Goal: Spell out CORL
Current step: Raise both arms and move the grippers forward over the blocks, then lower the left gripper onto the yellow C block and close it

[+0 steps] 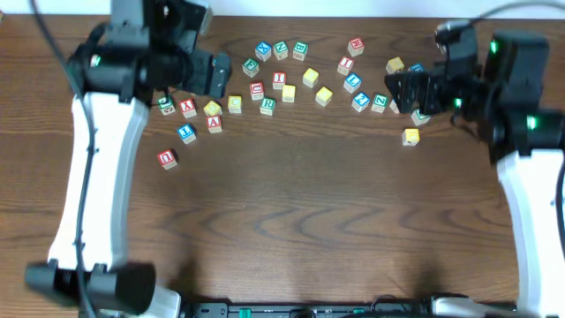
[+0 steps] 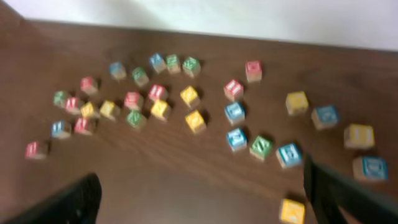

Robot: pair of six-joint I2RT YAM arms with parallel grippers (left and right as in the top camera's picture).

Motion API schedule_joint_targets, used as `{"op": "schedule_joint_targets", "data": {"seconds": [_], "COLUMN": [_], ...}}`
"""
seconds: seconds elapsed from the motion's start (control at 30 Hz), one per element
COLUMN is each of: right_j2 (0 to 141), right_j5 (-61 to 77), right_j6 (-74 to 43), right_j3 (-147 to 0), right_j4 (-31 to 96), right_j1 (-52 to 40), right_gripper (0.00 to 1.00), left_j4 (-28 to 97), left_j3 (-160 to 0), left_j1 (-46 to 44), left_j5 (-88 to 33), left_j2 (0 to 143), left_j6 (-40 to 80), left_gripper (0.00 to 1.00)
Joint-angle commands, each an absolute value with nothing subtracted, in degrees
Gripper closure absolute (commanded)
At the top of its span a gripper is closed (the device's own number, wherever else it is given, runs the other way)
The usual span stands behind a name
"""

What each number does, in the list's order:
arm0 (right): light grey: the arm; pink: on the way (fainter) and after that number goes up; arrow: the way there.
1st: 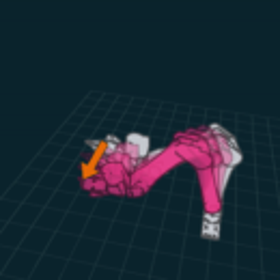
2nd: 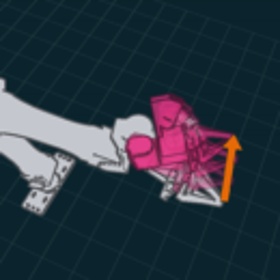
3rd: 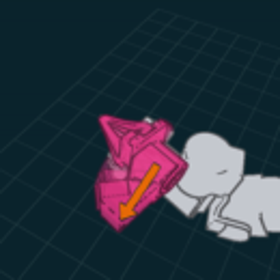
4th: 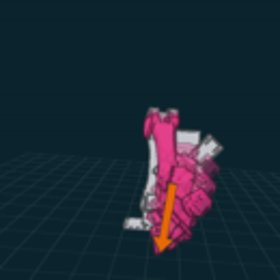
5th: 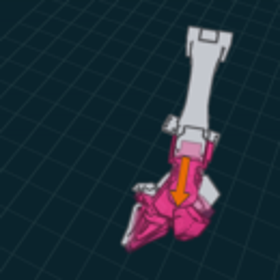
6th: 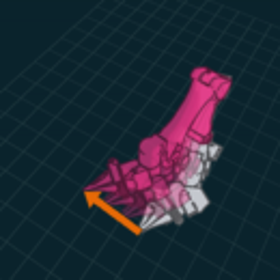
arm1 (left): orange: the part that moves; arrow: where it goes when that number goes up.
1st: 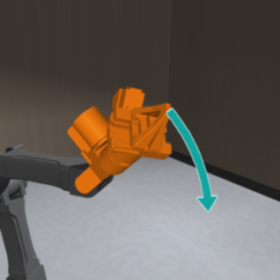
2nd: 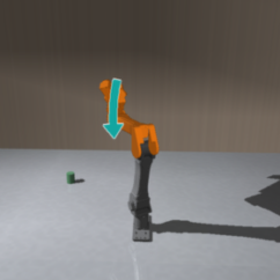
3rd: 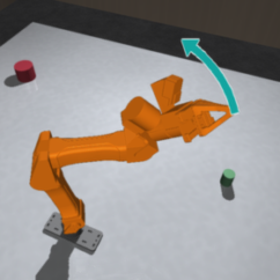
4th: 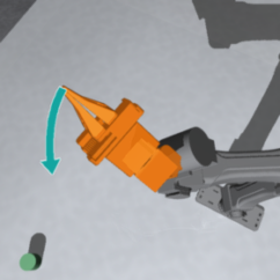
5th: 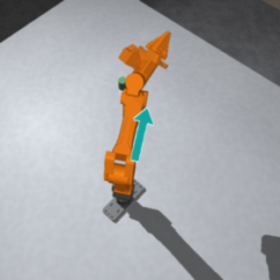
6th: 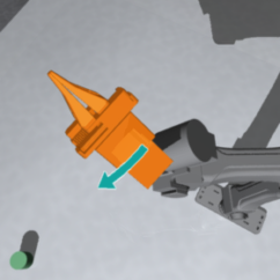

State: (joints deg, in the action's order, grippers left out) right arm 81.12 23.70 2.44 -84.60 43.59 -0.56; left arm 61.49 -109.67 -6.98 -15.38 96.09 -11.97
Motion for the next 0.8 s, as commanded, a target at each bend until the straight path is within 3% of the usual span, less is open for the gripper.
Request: {"op": "schedule_joint_targets", "data": {"seconds": [0.0, 0.5, 0.6, 0.77], "right_j2": [89.91, 98.59, 98.59, 98.59], "right_j5": [26.28, 25.71, 25.69, 25.69], "right_j6": [7.16, 7.35, 7.35, 7.33], "right_j3": [-96.03, -100.42, -100.42, -100.42], "right_j4": [51.83, 57.21, 57.63, 58.13], "right_j1": [-0.86, -0.86, -0.86, -0.86], "right_gripper": [0.01, 0.01, 0.01, 0.03], "left_j4": [66.81, 64.16, 61.34, 58.74], "left_j3": [-117.82, -117.99, -117.99, -117.99], "left_j1": [-8.6, -9.63, -9.63, -9.65], "left_j5": [-15.88, -17.43, -12.03, -7.6], "left_j2": [103.77, 118.1, 120.92, 126.02], "left_j6": [-11.77, -9.28, -1.96, 3.46], "left_gripper": [0.02, 0.02, 0.17, 0.31]}}
